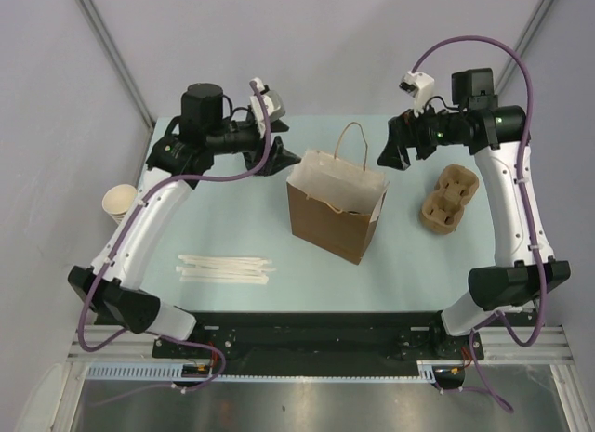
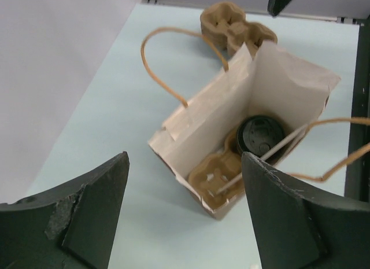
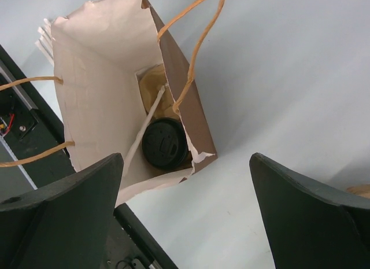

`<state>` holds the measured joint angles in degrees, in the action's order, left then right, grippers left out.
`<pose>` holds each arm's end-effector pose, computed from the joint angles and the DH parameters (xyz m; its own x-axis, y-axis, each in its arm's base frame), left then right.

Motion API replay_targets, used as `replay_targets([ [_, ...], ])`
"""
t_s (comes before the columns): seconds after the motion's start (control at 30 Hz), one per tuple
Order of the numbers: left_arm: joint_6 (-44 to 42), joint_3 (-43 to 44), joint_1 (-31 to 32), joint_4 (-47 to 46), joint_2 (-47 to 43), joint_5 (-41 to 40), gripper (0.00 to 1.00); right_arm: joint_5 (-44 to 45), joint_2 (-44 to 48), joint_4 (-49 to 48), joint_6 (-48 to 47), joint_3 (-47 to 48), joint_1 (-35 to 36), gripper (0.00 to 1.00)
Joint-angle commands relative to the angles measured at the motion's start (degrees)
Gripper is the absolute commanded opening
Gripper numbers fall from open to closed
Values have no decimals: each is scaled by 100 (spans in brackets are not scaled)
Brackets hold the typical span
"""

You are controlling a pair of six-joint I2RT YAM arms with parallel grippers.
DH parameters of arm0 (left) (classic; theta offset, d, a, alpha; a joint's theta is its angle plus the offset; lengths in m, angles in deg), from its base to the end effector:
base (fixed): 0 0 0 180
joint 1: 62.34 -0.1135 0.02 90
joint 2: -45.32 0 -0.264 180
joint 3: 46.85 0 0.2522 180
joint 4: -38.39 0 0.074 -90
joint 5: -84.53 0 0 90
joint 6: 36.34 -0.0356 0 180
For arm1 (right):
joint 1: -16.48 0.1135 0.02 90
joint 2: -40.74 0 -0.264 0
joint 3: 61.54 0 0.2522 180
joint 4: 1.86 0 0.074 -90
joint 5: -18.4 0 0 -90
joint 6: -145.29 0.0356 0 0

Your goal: Pack the takeout coffee

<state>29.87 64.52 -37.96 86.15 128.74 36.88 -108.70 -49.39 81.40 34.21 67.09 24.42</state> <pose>0.2696 -0.1485 0.4600 0.0735 0.2940 -0.9530 0.9319 0.3201 0.1706 0.2849 0.0614 0.4624 -0.4585 -0.3536 -0.8153 -0.7495 0.6469 0.1409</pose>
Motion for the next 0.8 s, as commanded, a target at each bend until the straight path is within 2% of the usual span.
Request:
replay_targets([
  [0.0,60,-872,-127,274,-720,-24,84,-236,-172,3,-142,71,128,95],
  [0.1,111,-1664,-127,90,-1134,-95,84,-271,-295,-15,-203,44,242,92],
  [0.3,374,-2183,-118,64,-1266,-130,82,-236,-523,-24,-291,62,418,90],
  [0.43,735,-2430,-161,168,-1293,-174,84,-227,-541,-41,-195,88,419,91],
  [0.63,1271,-2991,-521,133,-1688,-253,97,-385,-102,-304,139,-342,-143,98],
  [0.77,1422,-3169,-891,412,-2074,-349,99,-482,460,-507,455,-973,-653,100],
])
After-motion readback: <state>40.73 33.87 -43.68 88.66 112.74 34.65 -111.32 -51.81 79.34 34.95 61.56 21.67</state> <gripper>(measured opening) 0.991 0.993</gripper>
